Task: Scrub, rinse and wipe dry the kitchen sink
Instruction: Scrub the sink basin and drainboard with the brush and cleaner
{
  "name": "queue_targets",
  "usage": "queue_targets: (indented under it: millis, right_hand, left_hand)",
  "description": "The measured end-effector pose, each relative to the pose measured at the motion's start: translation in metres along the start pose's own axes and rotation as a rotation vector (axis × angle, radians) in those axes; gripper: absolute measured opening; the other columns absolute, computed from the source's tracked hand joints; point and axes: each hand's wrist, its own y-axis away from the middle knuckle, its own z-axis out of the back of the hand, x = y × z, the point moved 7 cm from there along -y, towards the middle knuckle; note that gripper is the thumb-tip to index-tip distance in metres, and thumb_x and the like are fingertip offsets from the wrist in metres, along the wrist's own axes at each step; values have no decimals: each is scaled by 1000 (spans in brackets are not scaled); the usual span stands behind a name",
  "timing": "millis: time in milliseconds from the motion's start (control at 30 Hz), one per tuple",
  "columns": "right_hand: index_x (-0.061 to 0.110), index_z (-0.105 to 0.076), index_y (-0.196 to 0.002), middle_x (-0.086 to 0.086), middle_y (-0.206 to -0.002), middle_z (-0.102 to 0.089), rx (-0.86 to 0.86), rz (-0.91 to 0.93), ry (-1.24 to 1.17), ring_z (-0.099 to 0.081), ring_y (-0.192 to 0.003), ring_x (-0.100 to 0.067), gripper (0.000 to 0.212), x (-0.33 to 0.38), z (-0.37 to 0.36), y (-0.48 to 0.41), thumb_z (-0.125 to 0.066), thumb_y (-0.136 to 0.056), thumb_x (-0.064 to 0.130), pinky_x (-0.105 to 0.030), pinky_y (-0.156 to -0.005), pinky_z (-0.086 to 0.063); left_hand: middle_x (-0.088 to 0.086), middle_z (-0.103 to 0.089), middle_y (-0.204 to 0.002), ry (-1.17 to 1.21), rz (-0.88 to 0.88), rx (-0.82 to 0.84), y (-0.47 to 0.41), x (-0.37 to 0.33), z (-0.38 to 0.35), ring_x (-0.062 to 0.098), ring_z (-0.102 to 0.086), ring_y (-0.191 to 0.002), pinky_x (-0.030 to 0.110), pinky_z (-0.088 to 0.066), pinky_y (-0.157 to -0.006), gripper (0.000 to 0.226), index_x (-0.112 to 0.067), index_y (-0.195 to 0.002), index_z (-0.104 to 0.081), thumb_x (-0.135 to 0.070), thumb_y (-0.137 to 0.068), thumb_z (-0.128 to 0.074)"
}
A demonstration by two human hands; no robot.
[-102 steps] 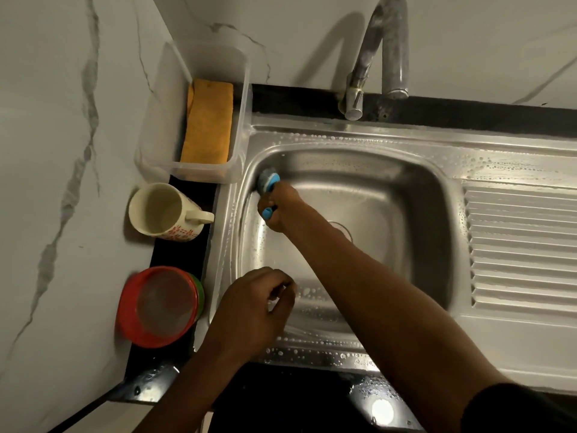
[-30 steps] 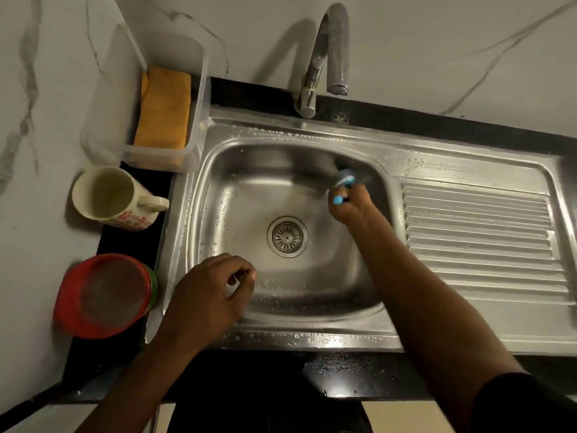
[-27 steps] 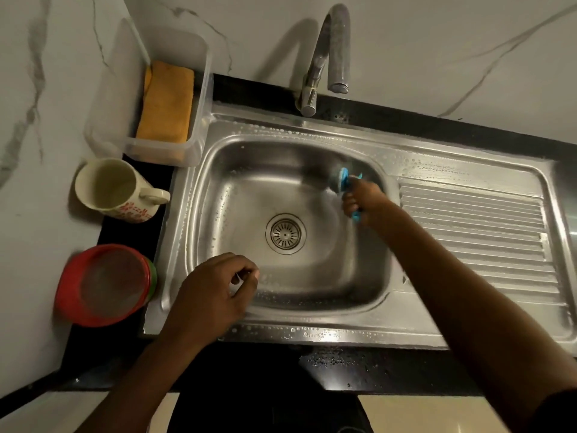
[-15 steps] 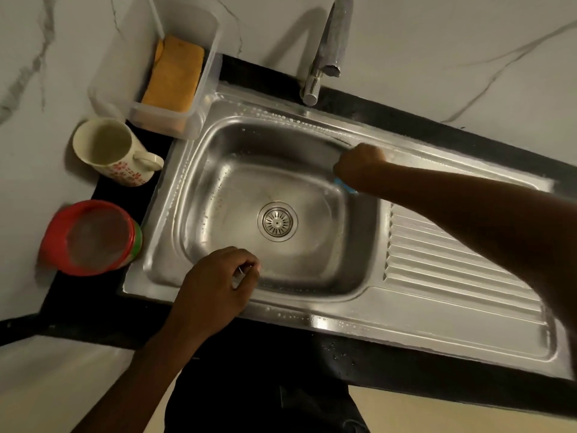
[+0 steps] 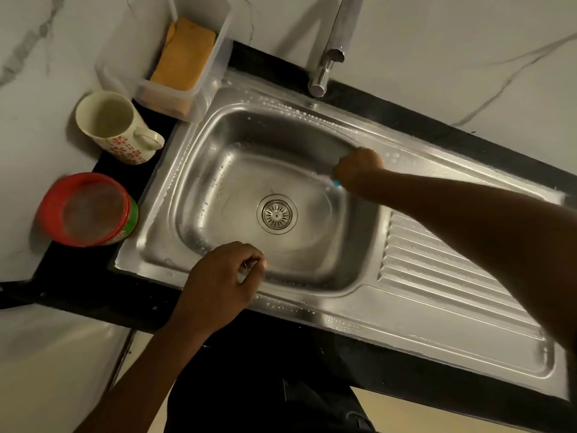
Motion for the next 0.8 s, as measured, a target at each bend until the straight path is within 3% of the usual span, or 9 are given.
queue_targets:
  millis: [133, 267, 367, 467, 567, 667, 800]
  right_hand:
    - [21, -69, -126, -3, -132, -68, 162, 70, -98, -66, -121, -29, 28, 49, -34, 17, -59, -100, 17, -38, -84, -52]
    - [21, -65, -126, 2, -118, -67, 461, 150, -131, -65, -106, -21, 38, 86, -54, 24, -78, -91, 30, -33, -78, -46]
    - [20, -70, -124, 0, -127, -69, 250, 88, -116, -67, -118, -26, 26, 68, -44, 11, -66, -98, 20, -35, -79, -48]
    - [16, -75, -116, -5, -120, -74, 56, -41, -141, -70, -112, -30, 21, 36, -36, 2, -63, -99, 16, -38, -80, -55]
    - [10, -67, -125, -13, -119, -73, -23, -235, -479, -70, -109, -34, 27, 17, -46, -8, -59, -102, 21, -43, -88, -56]
    - [11, -59, -134, -14, -122, -70, -65, -563, -949, -68, -113, -36, 40, 23, -61, -5, -61, -100, 33, -42, -93, -53]
    - [0, -49, -145, -20, -145, -55, 145, -947, -1475, -54, -134, -36, 43, 66, -107, -3, -44, -110, 26, -39, -111, -43]
  left_hand:
    - [-15, -67, -85, 7, 14, 7, -2, 1, 1, 10, -66, -83, 38, -57, -71, 7, -31, -94, -71, -28, -98, -67]
    - [-15, -68, -86, 17, 33, 0, -3, 0, 6, 10, -66, -84, 39, -58, -74, 8, -30, -94, -72, -25, -98, -68]
    - [-16, -67, -86, 29, 37, -11, -4, 0, 11, 9, -66, -84, 37, -57, -75, 8, -31, -93, -72, -27, -97, -66]
    - [-17, -68, -87, 45, 42, 0, -4, 4, 14, 10, -67, -85, 36, -58, -75, 10, -31, -94, -72, -34, -96, -62]
    - [-17, -68, -88, 29, 36, 26, -6, 10, 13, 11, -67, -86, 36, -58, -75, 7, -30, -96, -72, -29, -99, -66]
    - [-16, -67, -89, 6, 24, 60, -12, 13, 14, 10, -66, -87, 34, -57, -74, 6, -29, -96, -72, -27, -99, -68]
    - [-18, -66, -88, -27, -6, 118, -24, 18, 16, 9, -66, -87, 33, -56, -74, 6, -30, -94, -72, -28, -99, -68]
